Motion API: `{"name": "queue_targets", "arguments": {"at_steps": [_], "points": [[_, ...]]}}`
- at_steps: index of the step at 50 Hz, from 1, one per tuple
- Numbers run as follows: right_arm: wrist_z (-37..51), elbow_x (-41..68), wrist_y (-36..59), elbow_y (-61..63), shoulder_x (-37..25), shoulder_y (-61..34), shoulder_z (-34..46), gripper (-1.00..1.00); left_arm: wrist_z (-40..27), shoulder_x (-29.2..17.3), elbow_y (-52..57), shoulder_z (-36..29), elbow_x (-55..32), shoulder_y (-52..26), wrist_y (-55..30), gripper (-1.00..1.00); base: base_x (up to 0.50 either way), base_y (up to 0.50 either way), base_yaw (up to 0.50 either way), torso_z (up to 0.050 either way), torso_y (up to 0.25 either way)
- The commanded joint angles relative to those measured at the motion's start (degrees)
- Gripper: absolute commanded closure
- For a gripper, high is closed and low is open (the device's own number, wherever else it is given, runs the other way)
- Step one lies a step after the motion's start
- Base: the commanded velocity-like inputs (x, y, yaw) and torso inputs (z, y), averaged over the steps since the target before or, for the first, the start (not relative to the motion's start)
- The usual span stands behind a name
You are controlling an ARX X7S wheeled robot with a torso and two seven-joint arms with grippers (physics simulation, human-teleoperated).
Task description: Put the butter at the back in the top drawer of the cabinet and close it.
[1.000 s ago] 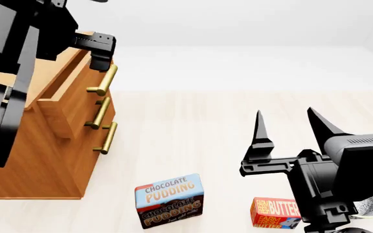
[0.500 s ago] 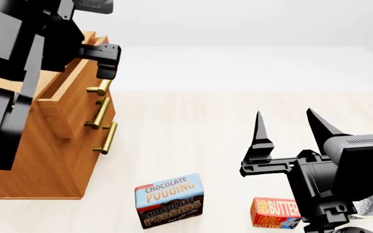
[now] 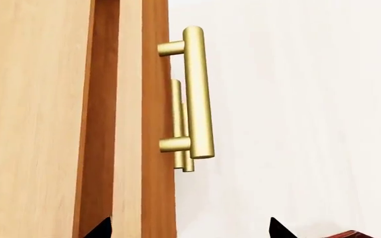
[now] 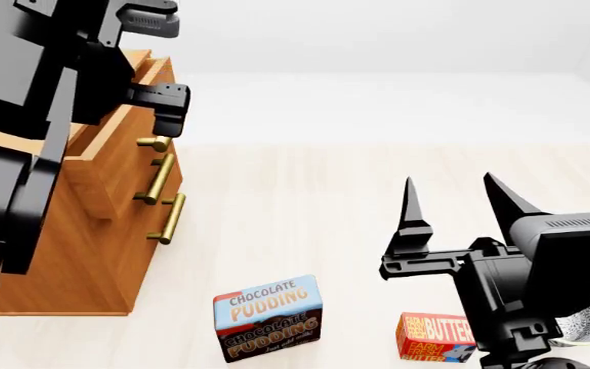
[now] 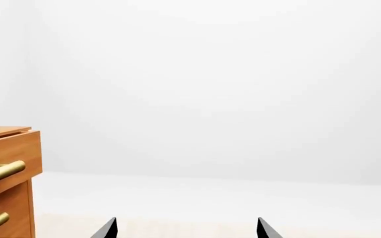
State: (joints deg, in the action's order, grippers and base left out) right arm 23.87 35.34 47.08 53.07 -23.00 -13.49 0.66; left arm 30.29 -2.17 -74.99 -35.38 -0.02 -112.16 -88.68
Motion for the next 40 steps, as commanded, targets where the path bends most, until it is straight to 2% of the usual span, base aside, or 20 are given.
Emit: {"name": "queue_targets", "arguments": {"at_steps": [1,40], "points": [[0.60,0.50,-0.74,-0.38,-0.62,0.06,0.40,-1.00,-2.11,-0.06,0.00,0.83,0.00,0.74,0.01,-1.00,0.00,0.00,0.00,0.000,0.000],[1.52,1.38,-2.59,-1.09,-1.71,0.64,0.99,-1.00,-7.37,-1.19,0.00,3.88,-0.06,3.35,0.48,-1.00,0.00,0.00,0.00,0.000,0.000]]}}
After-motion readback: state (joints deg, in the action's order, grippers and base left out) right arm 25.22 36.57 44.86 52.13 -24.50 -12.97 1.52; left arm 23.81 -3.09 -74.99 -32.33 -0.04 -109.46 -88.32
